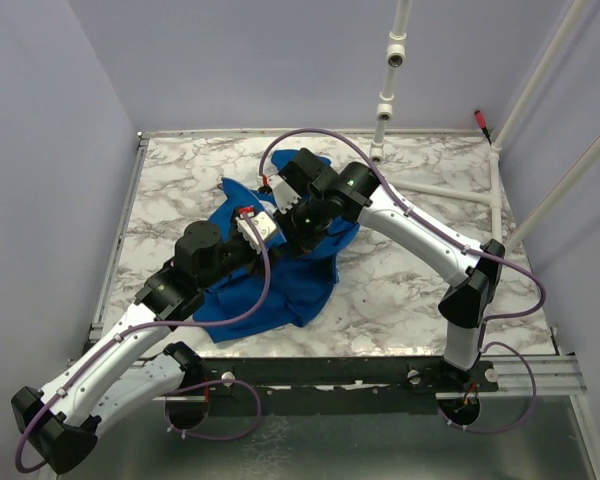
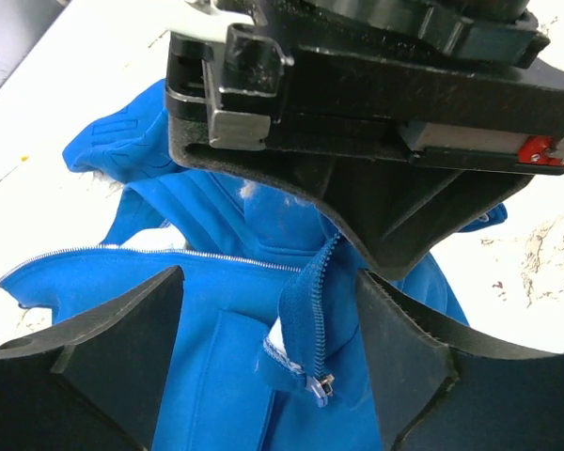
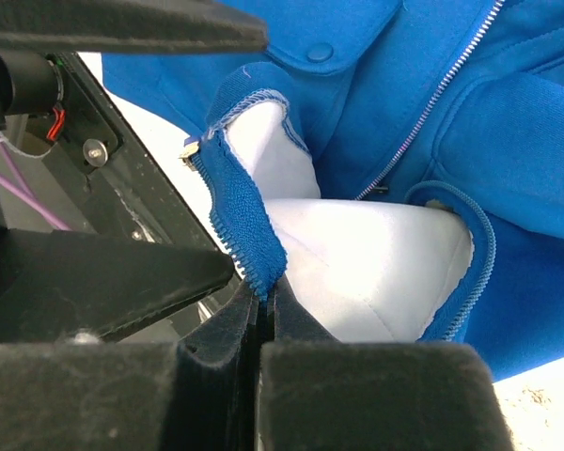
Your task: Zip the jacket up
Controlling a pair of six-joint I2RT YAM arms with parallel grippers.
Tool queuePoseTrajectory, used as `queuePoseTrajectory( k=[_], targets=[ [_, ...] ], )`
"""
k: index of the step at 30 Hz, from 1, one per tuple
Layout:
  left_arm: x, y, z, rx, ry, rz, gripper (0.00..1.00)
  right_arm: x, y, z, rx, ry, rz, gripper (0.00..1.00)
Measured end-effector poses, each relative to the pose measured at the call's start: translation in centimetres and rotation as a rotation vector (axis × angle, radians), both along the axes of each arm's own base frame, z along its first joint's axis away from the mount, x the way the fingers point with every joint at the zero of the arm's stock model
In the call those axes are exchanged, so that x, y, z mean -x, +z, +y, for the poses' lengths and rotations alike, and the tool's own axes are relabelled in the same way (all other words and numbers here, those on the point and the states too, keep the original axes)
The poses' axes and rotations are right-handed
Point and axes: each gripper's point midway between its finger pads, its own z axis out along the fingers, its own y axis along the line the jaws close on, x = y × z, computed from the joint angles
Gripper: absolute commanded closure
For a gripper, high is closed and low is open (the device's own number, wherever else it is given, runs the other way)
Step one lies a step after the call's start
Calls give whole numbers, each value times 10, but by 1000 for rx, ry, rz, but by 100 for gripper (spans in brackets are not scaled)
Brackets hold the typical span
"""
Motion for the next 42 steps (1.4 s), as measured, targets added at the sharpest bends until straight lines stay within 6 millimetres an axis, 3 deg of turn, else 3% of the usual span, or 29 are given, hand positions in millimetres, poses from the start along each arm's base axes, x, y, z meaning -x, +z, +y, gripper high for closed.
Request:
queuePoseTrajectory(
  k=[15, 23, 32, 42],
  targets=[
    [-6, -19, -1, -130, -53, -51, 34, 9, 3, 4, -45, 39, 29, 99],
    [-3, -29, 0, -207, -102, -60, 57, 5, 0, 2, -67, 34, 37, 99],
    [-6, -6, 5, -288, -127, -123, 58, 2, 13, -11, -111, 17, 24, 99],
    [-10, -24, 5, -352, -143, -95, 61, 7, 15, -10, -129, 37, 44, 99]
  ],
)
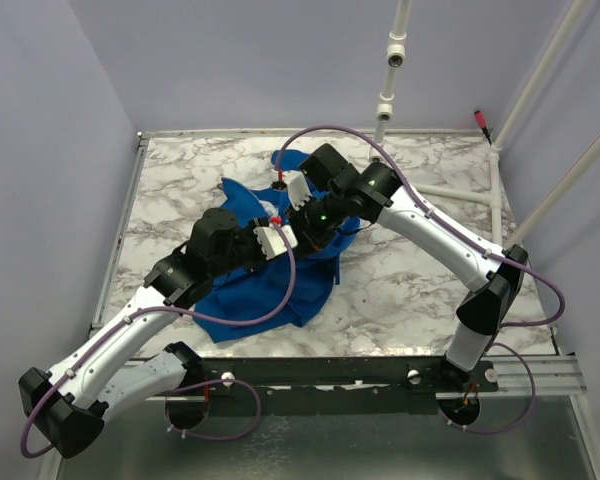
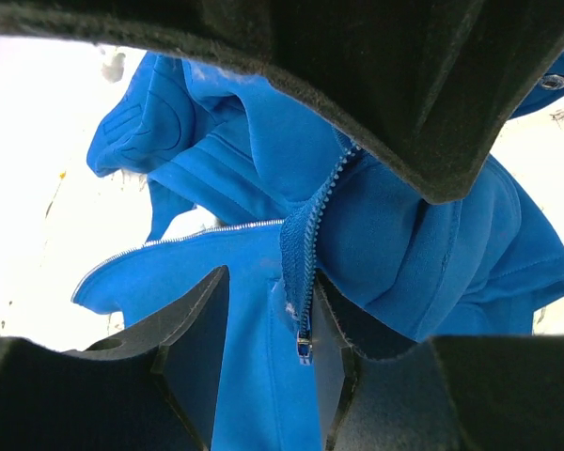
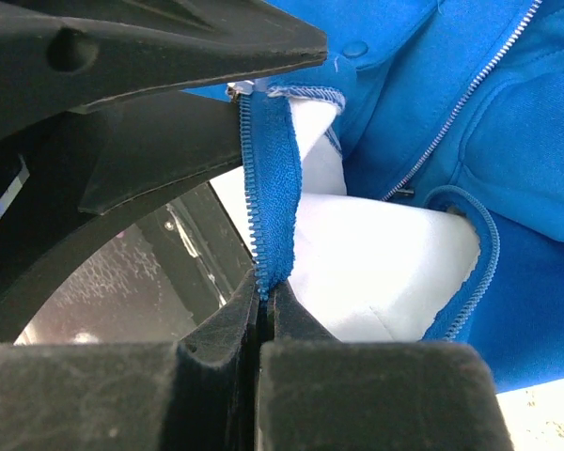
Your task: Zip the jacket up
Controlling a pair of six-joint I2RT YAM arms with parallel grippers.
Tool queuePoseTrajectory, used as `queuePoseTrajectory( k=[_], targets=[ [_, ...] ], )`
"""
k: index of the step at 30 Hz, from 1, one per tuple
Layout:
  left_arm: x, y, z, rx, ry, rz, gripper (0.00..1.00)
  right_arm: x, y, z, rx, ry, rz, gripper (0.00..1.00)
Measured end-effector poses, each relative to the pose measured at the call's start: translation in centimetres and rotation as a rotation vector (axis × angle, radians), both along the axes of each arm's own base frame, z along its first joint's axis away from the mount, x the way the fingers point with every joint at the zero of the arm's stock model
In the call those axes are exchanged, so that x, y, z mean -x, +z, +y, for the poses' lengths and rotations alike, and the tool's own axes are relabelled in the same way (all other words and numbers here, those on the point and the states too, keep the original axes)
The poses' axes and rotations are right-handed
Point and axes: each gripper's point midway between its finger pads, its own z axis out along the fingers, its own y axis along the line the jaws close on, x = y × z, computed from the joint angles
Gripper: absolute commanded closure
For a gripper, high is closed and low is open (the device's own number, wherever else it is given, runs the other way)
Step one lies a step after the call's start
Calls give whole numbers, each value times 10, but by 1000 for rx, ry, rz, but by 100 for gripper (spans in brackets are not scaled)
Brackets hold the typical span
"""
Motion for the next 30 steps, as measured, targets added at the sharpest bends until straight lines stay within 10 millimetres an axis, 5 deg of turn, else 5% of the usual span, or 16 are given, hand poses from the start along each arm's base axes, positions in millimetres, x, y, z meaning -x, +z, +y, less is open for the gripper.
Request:
queuePoseTrajectory(
  k=[7, 17, 30],
  targets=[
    [-2, -1, -3, 11, 3, 12, 62, 3, 2, 3, -18, 24, 4, 99],
    [-4, 9, -7, 57, 8, -8, 99, 6, 5, 5, -62, 45, -1, 99],
    [11, 39, -17, 161, -38, 32, 100, -6, 24, -9, -184, 20, -139, 99]
  ],
)
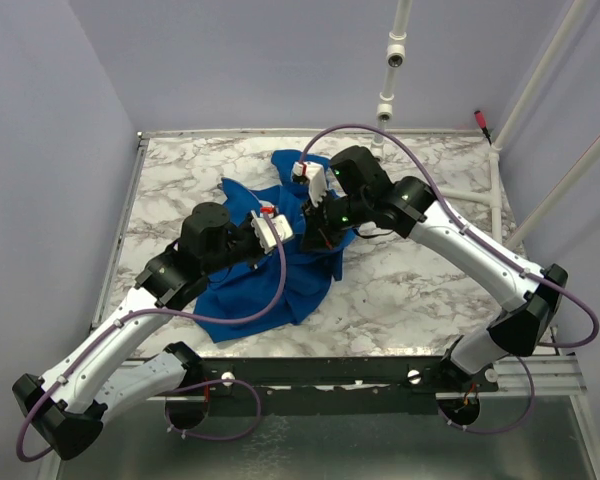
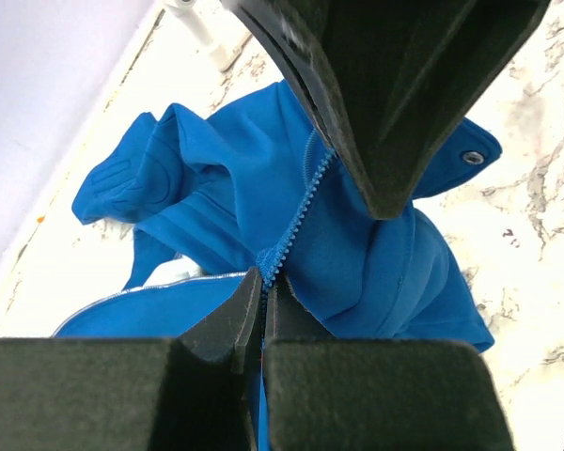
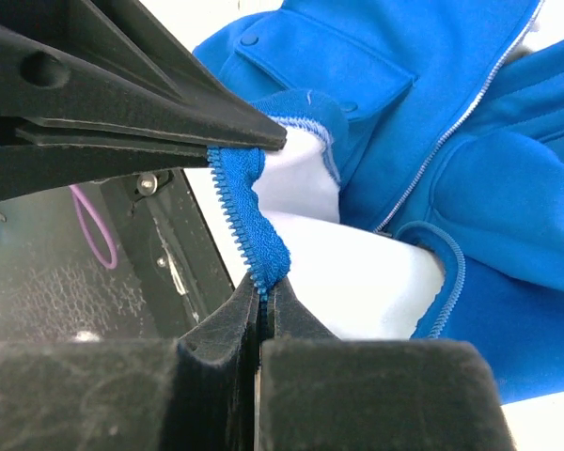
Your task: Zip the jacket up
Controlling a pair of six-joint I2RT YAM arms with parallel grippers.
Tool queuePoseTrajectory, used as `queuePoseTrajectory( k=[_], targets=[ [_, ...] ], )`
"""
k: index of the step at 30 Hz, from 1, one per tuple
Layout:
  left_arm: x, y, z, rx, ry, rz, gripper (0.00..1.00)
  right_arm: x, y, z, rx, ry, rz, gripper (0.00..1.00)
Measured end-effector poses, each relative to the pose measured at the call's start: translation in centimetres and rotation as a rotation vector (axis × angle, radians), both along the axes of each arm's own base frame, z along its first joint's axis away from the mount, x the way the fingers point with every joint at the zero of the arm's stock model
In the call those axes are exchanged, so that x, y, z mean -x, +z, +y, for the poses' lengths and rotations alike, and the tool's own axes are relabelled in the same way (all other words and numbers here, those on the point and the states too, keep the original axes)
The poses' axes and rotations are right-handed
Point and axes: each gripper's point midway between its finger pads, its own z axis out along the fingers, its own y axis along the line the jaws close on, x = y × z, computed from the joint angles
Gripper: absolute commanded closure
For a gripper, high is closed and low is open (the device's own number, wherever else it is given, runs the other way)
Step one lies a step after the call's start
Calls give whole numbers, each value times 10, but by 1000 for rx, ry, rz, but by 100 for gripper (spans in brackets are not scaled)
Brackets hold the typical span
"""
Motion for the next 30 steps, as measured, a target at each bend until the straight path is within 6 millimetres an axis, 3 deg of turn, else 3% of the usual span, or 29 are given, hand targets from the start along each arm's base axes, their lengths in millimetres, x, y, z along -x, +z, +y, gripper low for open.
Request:
queuePoseTrajectory(
  k=[6, 15, 20, 25, 30],
  targets=[
    [3, -2, -1, 5, -3, 26, 100, -3, 11, 0, -38, 20, -67, 99],
    [4, -3, 1, -13, -3, 33, 100, -7, 6, -2, -23, 31, -97, 99],
    [10, 6, -3, -12, -36, 67, 100, -31, 6, -5, -10, -46, -185, 99],
    [15, 9, -14, 9, -76, 137, 100, -43, 10, -13, -51, -78, -344, 75],
    [30, 14, -27, 50, -144, 245, 100, -42, 36, -33, -109, -55, -547, 50]
  ],
)
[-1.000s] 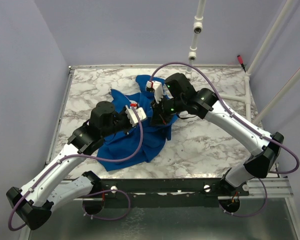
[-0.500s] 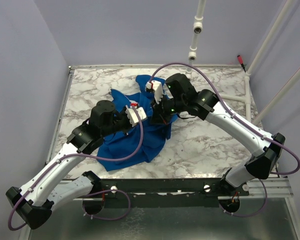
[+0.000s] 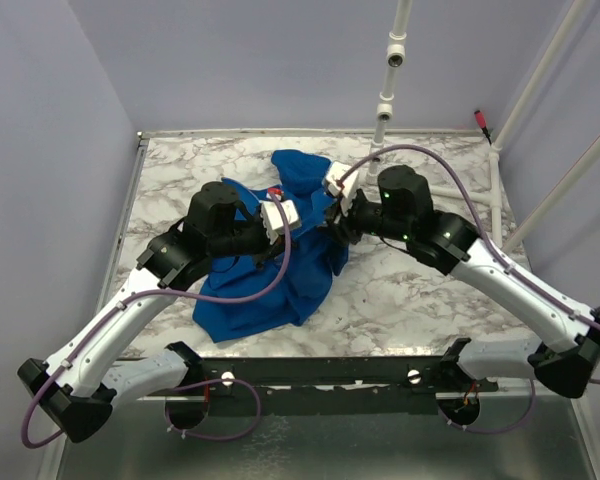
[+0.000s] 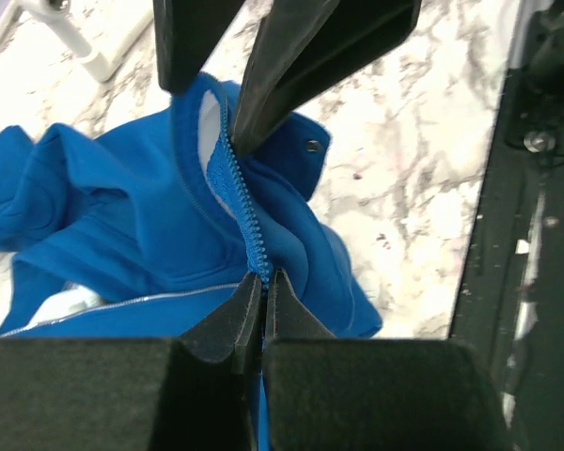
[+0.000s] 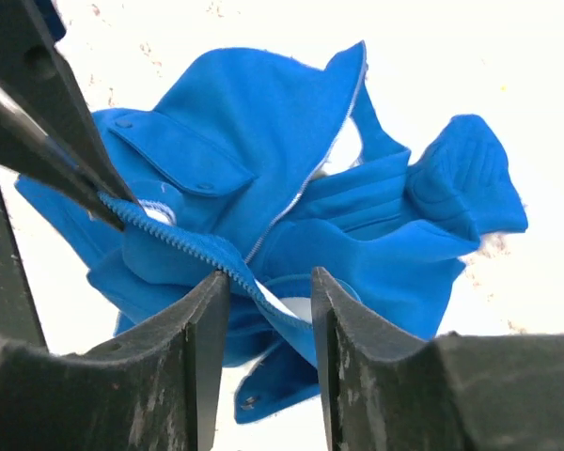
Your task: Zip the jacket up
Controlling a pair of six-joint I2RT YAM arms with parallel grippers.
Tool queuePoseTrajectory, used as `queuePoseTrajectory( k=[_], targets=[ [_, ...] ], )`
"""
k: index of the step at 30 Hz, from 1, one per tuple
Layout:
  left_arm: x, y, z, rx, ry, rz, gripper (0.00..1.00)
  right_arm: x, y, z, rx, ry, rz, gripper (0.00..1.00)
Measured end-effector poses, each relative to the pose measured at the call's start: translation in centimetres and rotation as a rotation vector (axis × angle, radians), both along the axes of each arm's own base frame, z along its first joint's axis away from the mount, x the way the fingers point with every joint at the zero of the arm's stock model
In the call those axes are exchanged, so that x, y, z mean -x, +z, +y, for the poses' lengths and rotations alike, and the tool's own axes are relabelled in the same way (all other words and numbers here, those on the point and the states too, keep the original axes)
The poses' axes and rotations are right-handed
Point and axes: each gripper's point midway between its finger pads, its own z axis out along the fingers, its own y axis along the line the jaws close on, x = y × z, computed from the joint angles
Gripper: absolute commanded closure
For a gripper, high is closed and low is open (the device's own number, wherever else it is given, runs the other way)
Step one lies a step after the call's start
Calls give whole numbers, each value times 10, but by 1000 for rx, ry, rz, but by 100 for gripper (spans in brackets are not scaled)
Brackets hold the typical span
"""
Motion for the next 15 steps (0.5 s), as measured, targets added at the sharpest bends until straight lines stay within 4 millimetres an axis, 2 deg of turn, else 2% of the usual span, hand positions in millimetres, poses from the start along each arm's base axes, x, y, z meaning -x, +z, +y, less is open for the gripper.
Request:
queuePoseTrajectory(
  k=[1, 2, 4, 7, 10, 13, 15],
  targets=[
    [2, 2, -2, 9, -10, 14, 100, 2, 5, -4, -10, 11, -36, 44],
    [4, 4, -4, 18, -19, 27, 100, 6, 11, -8, -21, 29, -74, 34],
    [10, 8, -8, 42, -40, 58, 100, 18, 21, -15, -47, 80, -122, 3],
    [17, 10, -11, 65, -59, 99, 100, 32, 44, -19, -112, 177, -182, 0],
    [24, 12, -14, 86, -78, 137, 100, 44, 65, -12, -199, 287, -221, 0],
    [27, 13, -15, 98, -85, 159, 100, 48, 70, 1, -251, 371, -218, 0],
    [27, 15, -16, 106, -81, 164, 100, 51, 66, 12, -284, 436, -201, 0]
  ],
)
